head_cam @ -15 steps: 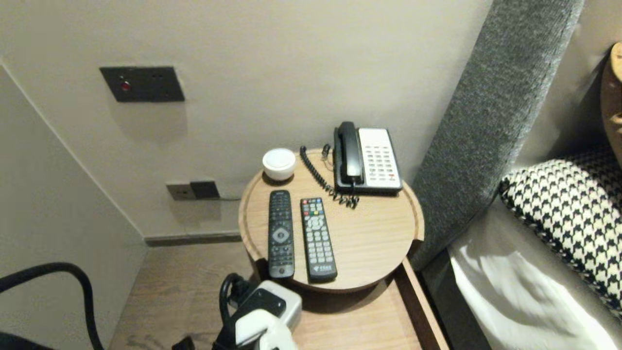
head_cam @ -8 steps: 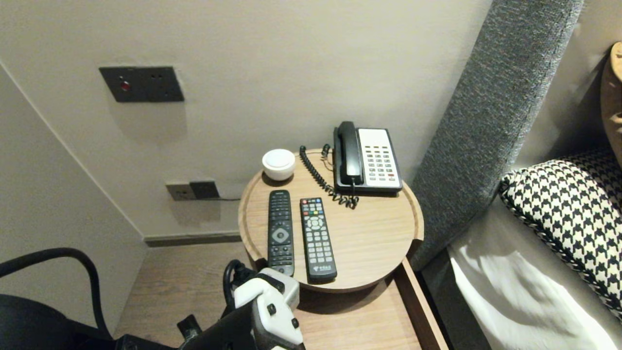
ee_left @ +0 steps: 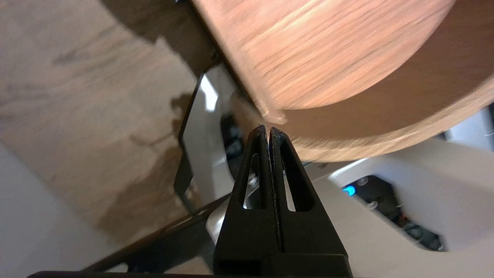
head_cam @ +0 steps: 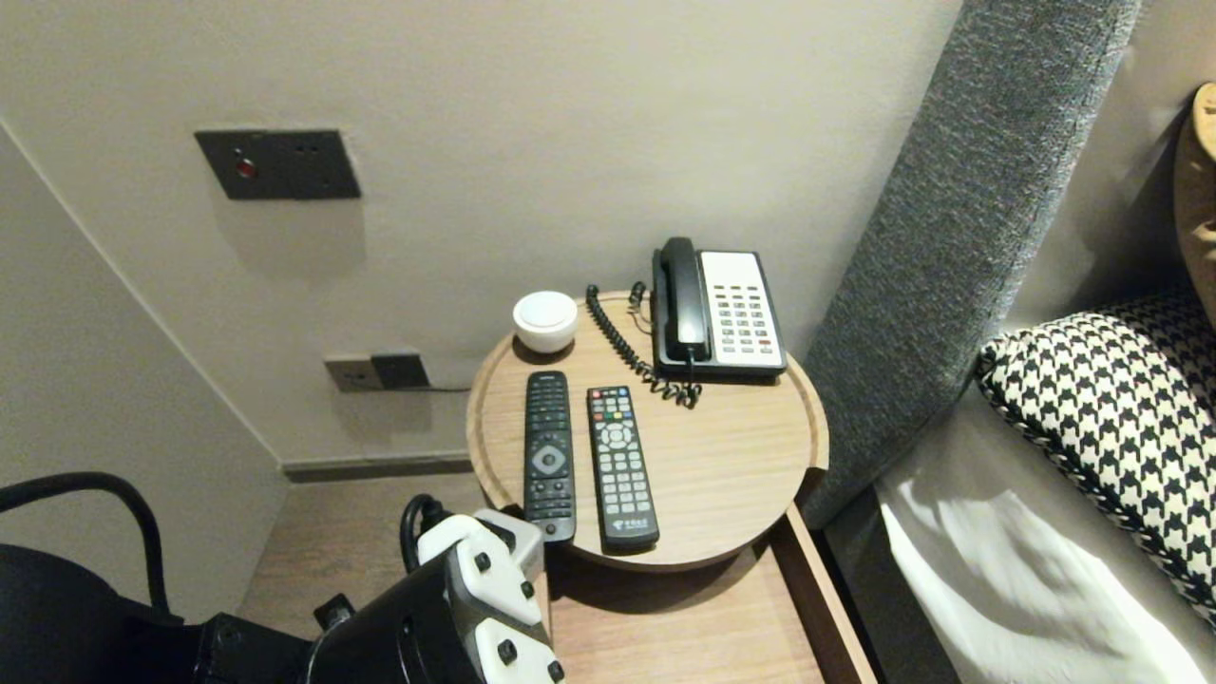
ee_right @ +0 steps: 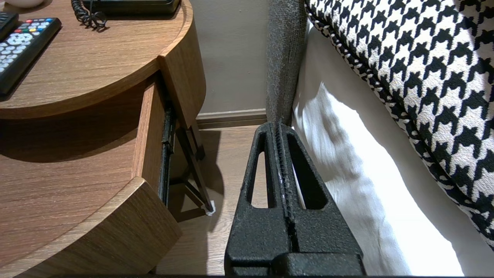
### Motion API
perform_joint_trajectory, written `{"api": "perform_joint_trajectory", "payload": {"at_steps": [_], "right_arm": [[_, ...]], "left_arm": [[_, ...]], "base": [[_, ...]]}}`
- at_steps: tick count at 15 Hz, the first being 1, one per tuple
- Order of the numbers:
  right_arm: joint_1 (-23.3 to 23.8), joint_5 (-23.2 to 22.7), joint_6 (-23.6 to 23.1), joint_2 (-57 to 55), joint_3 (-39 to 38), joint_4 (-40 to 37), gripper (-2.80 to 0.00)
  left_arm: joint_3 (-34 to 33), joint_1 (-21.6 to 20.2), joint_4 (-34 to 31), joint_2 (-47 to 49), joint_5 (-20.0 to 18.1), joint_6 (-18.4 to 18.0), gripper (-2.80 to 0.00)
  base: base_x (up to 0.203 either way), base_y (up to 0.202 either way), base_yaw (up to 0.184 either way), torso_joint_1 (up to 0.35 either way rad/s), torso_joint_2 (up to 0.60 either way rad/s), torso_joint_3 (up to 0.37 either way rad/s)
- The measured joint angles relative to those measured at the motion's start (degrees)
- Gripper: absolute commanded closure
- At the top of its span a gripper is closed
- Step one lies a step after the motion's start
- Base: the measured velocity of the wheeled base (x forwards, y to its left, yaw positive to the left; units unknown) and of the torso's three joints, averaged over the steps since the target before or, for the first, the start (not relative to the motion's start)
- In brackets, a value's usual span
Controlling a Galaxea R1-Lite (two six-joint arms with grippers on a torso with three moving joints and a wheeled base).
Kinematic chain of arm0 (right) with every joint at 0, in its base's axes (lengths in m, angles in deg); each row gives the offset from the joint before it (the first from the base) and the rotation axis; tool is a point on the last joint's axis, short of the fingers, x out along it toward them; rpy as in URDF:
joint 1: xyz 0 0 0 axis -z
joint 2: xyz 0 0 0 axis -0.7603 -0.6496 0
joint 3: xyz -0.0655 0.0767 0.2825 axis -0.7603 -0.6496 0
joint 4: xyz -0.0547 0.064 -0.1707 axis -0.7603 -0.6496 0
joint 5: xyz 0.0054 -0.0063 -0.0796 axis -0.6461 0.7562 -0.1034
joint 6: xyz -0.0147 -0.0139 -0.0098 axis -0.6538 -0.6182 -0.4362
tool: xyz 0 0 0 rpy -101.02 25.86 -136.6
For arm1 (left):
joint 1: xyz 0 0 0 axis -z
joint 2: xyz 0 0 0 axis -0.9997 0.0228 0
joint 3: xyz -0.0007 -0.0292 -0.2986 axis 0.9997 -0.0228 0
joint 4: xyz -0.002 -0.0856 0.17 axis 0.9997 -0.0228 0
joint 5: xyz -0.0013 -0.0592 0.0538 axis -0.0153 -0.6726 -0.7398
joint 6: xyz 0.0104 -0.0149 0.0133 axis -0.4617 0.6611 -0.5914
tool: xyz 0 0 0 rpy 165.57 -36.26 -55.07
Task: Close the nightstand drawer
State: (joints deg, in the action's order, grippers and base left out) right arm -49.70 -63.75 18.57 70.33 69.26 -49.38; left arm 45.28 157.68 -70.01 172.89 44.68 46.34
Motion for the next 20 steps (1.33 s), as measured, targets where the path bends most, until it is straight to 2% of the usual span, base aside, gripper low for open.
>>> {"api": "perform_joint_trajectory", "payload": {"at_steps": [4, 8, 13, 20], "right_arm": [[-0.01, 0.02, 0.00, 0.00, 0.00, 0.00, 0.00], [-0.01, 0.02, 0.00, 0.00, 0.00, 0.00, 0.00], [-0.01, 0.02, 0.00, 0.00, 0.00, 0.01, 0.00], [-0.01, 0.00, 0.00, 0.00, 0.00, 0.00, 0.00]], "left_arm": [[-4.75, -0.38, 0.45, 0.16, -4.28, 0.74, 0.00], [-8.33, -0.48, 4.32, 1.11, -4.41, 0.83, 0.00], [-9.01, -0.44, 5.01, 3.04, -5.89, 2.39, 0.00], [-9.65, -0.44, 6.40, 4.21, -6.45, 2.43, 0.00]], "base": [[0.000, 0.000, 0.000, 0.000, 0.00, 0.000], [0.000, 0.000, 0.000, 0.000, 0.00, 0.000], [0.000, 0.000, 0.000, 0.000, 0.00, 0.000], [0.000, 0.000, 0.000, 0.000, 0.00, 0.000]]}}
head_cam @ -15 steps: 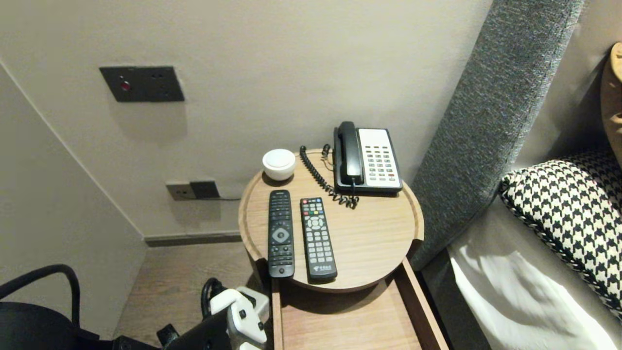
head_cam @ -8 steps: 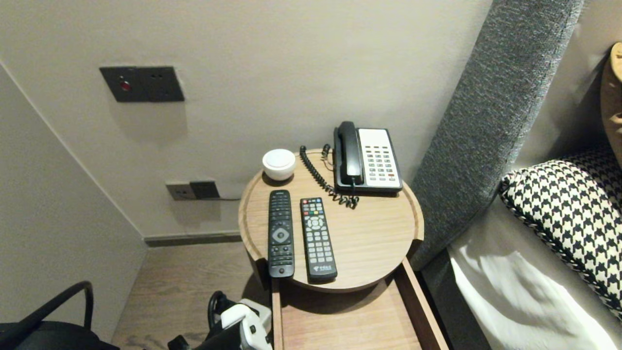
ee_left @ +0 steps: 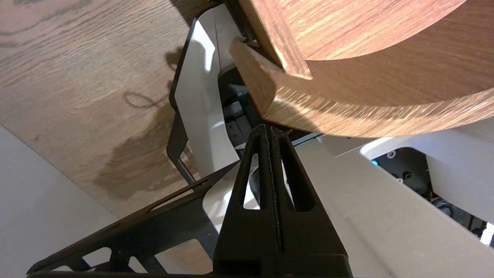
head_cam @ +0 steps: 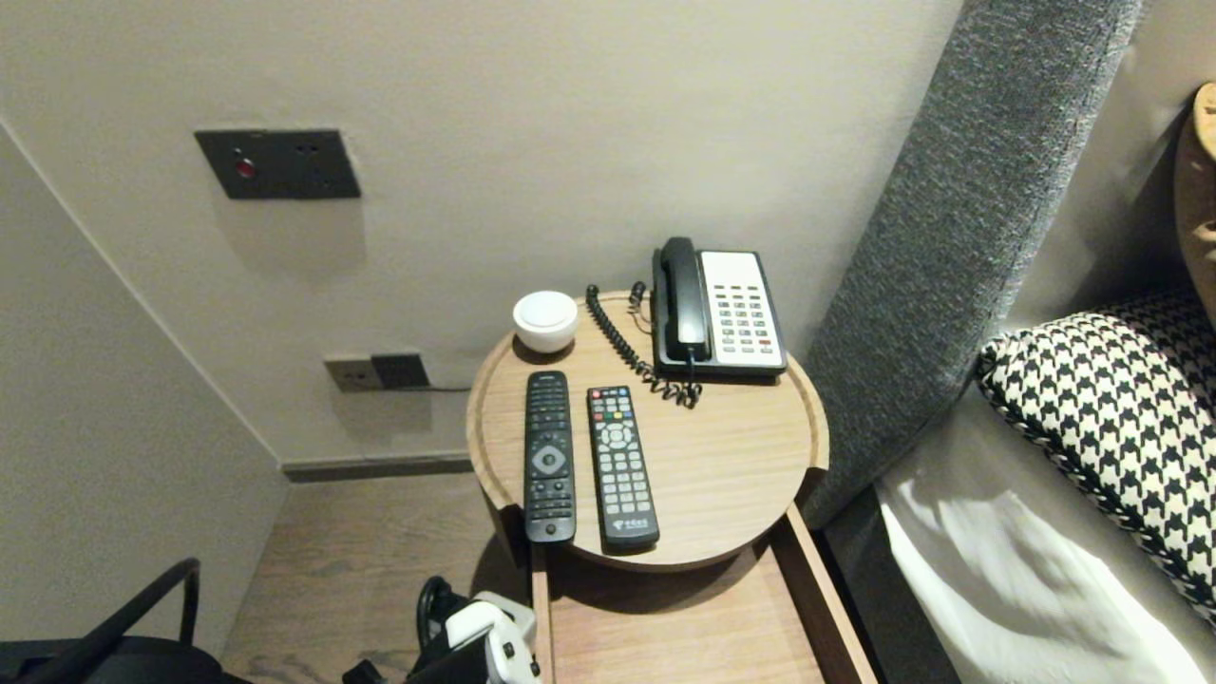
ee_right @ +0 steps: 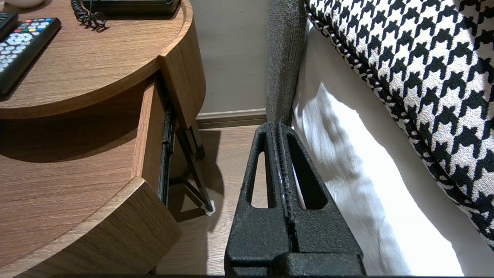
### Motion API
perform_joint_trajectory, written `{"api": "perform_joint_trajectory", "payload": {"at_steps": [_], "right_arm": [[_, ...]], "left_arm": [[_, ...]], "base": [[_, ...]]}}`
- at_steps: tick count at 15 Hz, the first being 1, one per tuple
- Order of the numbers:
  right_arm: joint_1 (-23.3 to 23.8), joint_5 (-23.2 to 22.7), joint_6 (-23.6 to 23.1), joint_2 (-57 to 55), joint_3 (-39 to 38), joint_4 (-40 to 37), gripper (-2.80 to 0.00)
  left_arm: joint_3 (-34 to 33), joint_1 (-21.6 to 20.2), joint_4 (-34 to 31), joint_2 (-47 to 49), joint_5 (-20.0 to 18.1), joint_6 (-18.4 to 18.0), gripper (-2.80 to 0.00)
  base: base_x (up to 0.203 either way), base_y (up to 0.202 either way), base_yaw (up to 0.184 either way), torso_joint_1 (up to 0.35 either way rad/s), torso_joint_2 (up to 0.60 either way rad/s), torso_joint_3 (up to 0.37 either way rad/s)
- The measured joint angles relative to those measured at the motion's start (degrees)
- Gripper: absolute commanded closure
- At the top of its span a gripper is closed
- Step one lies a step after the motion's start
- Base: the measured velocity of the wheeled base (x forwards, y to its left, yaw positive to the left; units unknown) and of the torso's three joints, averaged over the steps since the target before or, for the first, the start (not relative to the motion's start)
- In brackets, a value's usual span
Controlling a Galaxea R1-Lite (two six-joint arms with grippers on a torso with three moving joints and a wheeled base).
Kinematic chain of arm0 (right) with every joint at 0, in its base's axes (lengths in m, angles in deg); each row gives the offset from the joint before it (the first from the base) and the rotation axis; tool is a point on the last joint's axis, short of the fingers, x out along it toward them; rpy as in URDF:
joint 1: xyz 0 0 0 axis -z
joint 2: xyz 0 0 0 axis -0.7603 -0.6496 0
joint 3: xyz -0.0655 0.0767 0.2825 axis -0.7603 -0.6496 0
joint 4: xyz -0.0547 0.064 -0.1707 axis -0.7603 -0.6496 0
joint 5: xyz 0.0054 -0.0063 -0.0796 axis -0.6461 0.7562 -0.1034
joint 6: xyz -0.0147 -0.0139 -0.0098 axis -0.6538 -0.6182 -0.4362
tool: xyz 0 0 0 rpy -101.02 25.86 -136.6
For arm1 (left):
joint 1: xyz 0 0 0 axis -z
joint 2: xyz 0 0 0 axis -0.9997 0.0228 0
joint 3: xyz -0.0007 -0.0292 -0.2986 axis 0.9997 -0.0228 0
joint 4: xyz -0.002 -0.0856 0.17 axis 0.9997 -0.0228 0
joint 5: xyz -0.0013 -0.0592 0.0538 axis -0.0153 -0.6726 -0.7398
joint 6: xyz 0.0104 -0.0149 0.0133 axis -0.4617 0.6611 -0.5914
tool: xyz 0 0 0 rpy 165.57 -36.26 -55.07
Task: Close the nightstand drawer
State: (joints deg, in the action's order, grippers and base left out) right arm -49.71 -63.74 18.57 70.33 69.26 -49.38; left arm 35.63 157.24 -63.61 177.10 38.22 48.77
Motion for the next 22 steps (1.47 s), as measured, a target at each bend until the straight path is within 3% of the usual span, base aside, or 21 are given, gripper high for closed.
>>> {"api": "perform_joint_trajectory", "payload": {"at_steps": [8, 22], "right_arm": [[0.01, 0.01, 0.00, 0.00, 0.00, 0.01, 0.00], [0.00, 0.01, 0.00, 0.00, 0.00, 0.02, 0.00]], "left_arm": [[0.78, -0.40, 2.63, 0.84, -0.35, 0.44, 0.00], [3.60, -9.04, 5.54, 3.15, -0.24, -1.24, 0.00]], "base": [[0.000, 0.000, 0.000, 0.000, 0.00, 0.000], [0.000, 0.000, 0.000, 0.000, 0.00, 0.000]]}}
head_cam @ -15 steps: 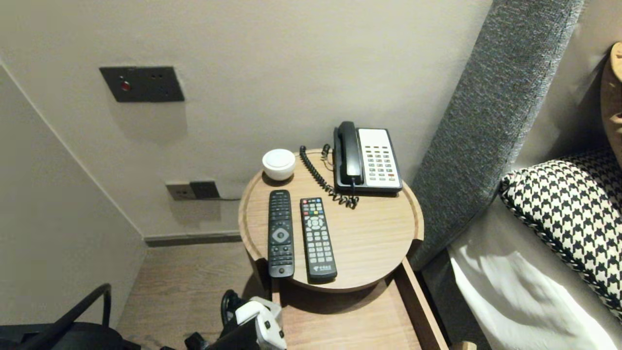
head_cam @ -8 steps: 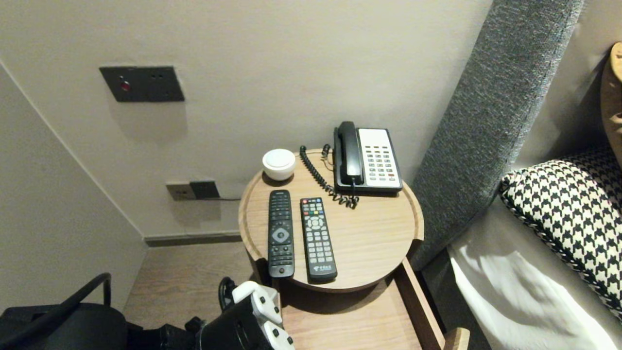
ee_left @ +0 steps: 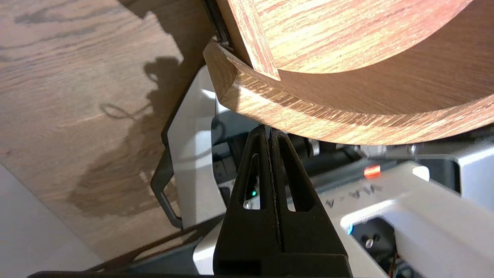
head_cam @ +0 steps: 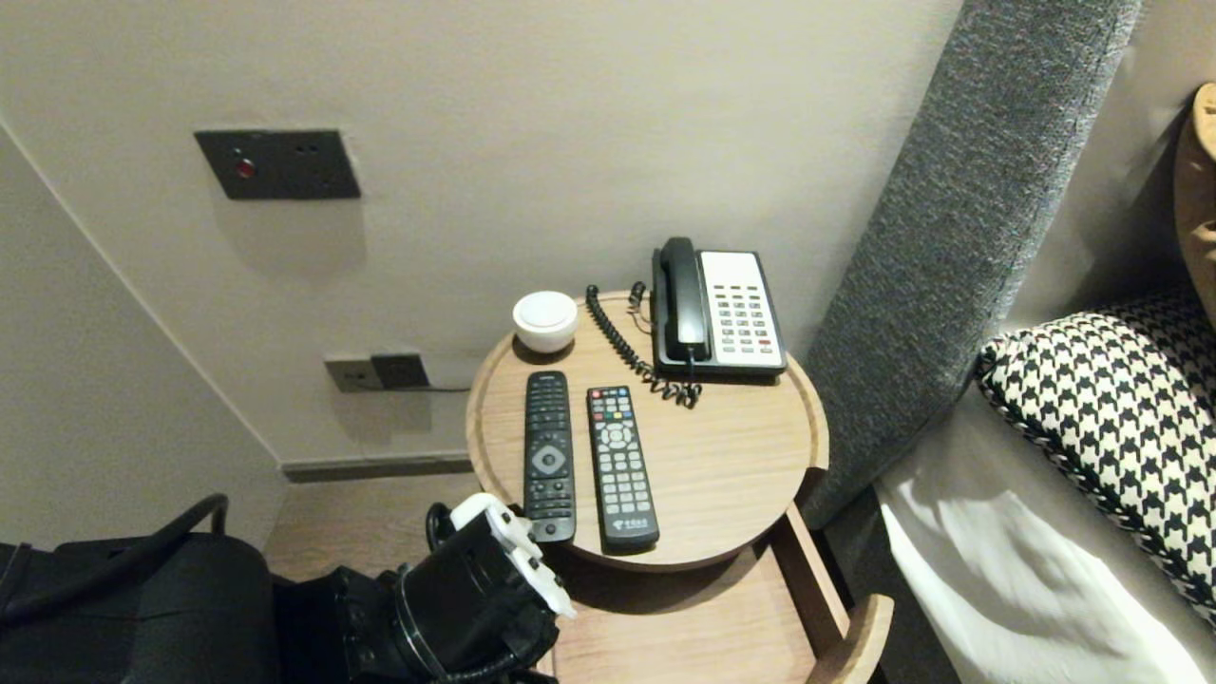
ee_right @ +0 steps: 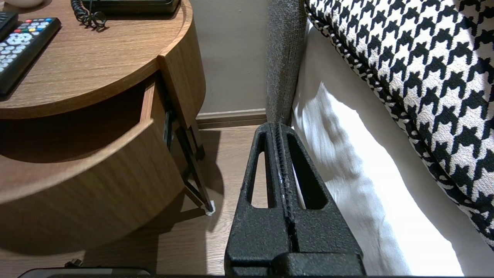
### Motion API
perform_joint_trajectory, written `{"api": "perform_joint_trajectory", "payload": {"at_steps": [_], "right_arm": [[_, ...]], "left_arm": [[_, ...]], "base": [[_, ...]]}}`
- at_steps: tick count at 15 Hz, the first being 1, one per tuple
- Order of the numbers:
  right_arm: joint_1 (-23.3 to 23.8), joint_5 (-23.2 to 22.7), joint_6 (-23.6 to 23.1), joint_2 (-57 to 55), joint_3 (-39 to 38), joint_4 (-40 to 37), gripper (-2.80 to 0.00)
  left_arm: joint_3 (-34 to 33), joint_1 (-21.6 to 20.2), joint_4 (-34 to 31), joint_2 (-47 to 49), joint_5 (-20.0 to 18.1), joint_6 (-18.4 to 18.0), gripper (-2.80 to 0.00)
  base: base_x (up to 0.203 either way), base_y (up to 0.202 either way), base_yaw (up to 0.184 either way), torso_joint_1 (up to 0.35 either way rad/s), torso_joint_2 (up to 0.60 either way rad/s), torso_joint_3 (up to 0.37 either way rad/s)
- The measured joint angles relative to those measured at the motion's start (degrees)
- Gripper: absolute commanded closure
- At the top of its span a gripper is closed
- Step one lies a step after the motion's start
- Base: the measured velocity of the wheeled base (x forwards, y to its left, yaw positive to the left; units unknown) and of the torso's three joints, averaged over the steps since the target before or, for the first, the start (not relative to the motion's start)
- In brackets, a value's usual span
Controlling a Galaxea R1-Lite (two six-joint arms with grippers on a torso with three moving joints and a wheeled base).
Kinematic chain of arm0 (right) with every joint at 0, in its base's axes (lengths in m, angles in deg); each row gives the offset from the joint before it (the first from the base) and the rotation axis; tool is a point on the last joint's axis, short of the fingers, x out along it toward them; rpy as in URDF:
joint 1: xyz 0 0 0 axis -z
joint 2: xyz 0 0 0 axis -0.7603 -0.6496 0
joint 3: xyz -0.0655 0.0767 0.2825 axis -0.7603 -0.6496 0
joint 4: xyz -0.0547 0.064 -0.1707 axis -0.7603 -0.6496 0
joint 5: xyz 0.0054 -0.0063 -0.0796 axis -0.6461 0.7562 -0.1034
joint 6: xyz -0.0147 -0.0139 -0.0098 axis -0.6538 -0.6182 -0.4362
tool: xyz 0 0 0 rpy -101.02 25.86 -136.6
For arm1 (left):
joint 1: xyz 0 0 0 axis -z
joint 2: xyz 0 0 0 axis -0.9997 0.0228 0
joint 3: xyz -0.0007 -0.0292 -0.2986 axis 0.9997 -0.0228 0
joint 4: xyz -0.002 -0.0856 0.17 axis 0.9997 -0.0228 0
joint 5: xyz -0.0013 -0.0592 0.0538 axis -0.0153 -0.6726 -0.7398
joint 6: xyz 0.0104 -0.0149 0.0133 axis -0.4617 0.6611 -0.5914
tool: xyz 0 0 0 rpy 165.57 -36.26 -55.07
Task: Close the nightstand drawer
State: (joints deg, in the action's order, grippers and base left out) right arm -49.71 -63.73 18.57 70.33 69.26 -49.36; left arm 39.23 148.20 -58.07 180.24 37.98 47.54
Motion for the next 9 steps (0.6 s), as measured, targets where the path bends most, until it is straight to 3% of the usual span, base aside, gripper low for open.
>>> {"api": "perform_joint_trajectory", "payload": {"at_steps": [9], "right_arm": [[-0.02, -0.01, 0.00, 0.00, 0.00, 0.00, 0.00]], "left_arm": [[4.10, -4.05, 0.03, 2.18, 0.27, -0.52, 0.00]], "base": [[0.000, 0.000, 0.000, 0.000, 0.00, 0.000]]}}
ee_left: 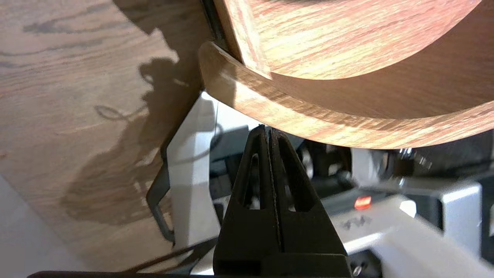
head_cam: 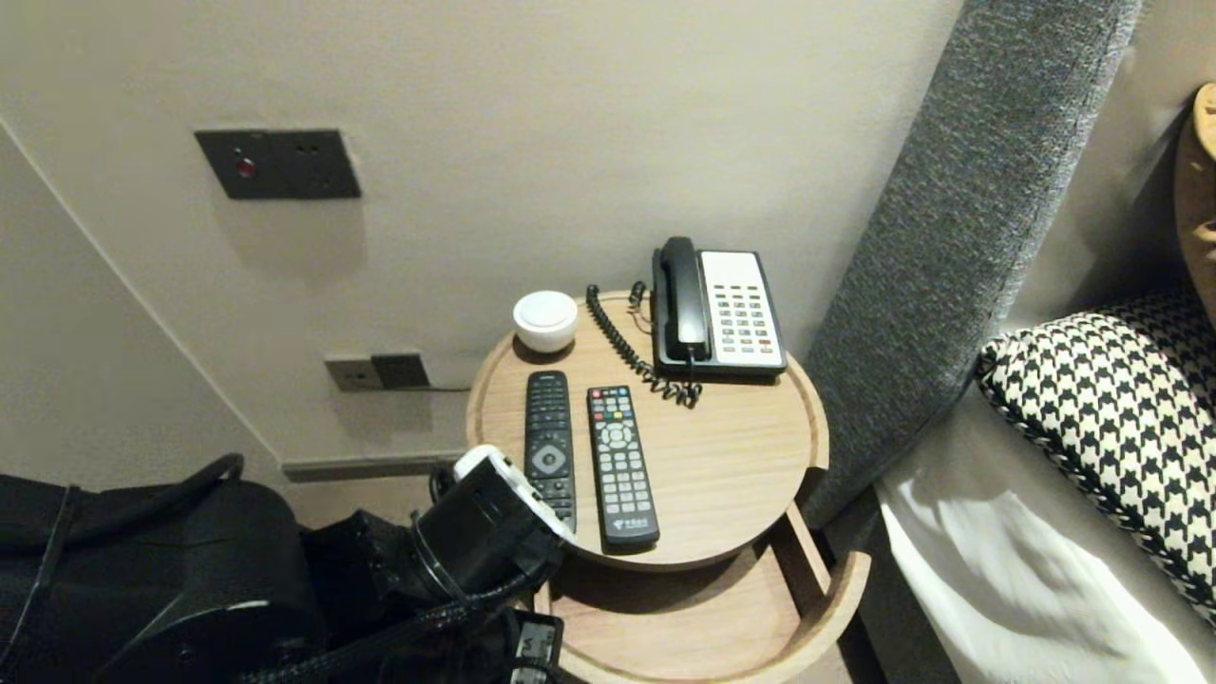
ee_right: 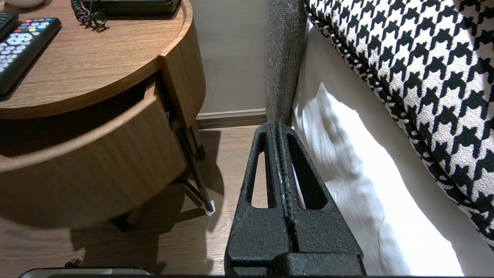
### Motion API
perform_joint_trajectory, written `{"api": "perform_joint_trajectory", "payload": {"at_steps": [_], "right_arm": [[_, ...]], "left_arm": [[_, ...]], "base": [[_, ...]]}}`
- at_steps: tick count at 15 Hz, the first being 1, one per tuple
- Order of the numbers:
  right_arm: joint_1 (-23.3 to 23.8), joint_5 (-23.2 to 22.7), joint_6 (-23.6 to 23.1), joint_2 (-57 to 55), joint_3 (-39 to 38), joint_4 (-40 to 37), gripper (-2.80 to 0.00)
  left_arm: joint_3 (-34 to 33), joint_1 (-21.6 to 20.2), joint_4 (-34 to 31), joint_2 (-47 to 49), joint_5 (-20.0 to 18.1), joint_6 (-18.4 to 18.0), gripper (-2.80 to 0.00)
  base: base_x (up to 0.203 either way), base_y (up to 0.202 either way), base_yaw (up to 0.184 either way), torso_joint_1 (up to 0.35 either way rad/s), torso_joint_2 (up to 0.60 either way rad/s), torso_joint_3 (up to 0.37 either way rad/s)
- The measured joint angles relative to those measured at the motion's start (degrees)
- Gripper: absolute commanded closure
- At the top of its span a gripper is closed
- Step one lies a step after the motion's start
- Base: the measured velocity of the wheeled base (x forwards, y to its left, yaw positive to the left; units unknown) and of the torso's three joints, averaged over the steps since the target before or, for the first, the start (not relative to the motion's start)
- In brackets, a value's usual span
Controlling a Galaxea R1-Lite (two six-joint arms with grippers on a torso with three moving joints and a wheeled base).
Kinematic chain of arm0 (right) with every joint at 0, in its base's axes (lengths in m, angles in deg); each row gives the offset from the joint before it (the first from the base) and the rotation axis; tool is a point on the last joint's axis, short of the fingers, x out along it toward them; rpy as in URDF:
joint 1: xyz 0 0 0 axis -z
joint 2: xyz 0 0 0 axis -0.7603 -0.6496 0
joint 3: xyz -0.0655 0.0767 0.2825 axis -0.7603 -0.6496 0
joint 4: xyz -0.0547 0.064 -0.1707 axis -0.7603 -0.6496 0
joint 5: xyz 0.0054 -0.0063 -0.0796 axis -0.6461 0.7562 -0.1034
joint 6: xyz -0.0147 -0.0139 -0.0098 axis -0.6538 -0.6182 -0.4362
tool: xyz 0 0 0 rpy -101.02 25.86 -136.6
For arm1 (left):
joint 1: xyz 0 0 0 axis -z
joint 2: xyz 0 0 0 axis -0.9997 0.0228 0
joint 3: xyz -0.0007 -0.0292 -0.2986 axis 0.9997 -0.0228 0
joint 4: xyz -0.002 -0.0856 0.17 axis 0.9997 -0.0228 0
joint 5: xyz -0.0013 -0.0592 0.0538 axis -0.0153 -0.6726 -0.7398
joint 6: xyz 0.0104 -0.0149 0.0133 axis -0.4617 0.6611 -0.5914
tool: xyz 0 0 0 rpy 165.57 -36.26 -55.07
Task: Close the nightstand drawer
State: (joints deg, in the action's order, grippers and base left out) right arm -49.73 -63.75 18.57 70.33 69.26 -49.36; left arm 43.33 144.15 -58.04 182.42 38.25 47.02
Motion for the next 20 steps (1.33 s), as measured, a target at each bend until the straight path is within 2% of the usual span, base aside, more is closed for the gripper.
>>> {"api": "perform_joint_trajectory", "payload": {"at_steps": [13, 20], "right_arm": [[0.04, 0.02, 0.00, 0.00, 0.00, 0.00, 0.00], [0.04, 0.02, 0.00, 0.00, 0.02, -0.02, 0.00]], "left_arm": [[7.83, -7.88, 1.83, 5.72, -0.20, -0.59, 0.00], [9.12, -9.29, 1.66, 6.27, -0.27, -1.24, 0.00]], "base": [[0.000, 0.000, 0.000, 0.000, 0.00, 0.000], [0.000, 0.000, 0.000, 0.000, 0.00, 0.000]]}}
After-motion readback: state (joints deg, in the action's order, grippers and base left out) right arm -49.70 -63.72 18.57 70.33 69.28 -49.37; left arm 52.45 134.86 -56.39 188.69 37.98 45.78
